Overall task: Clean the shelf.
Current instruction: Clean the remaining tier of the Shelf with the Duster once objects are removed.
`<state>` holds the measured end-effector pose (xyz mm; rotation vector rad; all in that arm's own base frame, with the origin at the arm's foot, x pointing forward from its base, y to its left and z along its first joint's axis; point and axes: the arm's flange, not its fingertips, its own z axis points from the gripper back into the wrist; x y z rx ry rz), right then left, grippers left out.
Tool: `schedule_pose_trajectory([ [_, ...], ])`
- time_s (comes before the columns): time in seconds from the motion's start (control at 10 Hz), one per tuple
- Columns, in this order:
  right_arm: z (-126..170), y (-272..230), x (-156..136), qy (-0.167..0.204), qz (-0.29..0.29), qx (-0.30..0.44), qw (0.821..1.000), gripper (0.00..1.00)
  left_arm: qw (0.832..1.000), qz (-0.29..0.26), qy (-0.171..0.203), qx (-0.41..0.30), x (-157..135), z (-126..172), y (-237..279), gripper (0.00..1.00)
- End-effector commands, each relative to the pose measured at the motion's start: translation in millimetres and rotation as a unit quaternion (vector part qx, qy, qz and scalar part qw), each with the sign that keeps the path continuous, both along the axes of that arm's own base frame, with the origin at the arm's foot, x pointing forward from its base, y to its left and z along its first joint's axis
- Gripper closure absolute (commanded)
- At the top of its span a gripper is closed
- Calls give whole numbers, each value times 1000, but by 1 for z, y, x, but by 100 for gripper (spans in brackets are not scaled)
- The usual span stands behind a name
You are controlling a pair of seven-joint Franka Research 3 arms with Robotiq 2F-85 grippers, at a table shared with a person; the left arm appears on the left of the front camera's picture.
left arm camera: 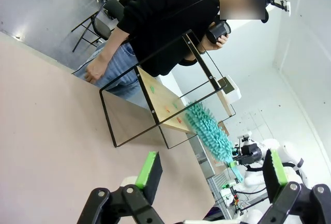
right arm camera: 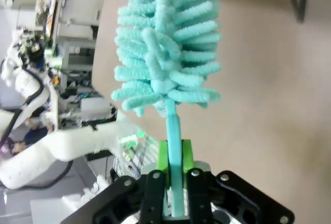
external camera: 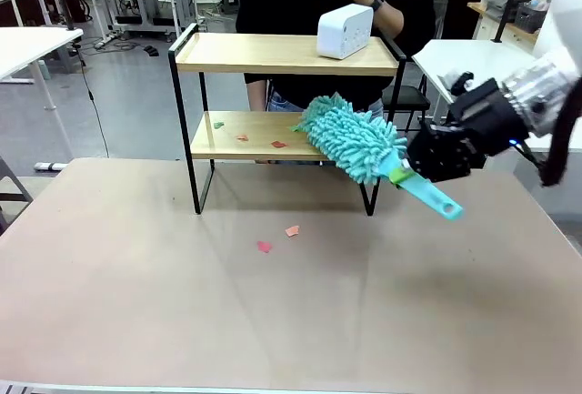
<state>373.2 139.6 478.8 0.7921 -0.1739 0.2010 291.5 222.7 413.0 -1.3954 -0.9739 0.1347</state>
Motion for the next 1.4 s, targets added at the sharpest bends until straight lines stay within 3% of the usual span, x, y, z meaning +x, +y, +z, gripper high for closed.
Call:
schedule_pose_trajectory([
  [0.0, 3, 15, 30, 12, -32, -22, 999, 95, 1000, -3, -11, 4, -5, -1, -5, 0],
  [0.7, -20, 59, 94, -8, -41, -57, 997, 95, 1000, -3, -11, 4, -5, -1, -5, 0],
  [1.3, -23, 125, 99, 4, 31, -68, 997, 95, 1000, -3, -11, 4, -5, -1, -5, 0],
])
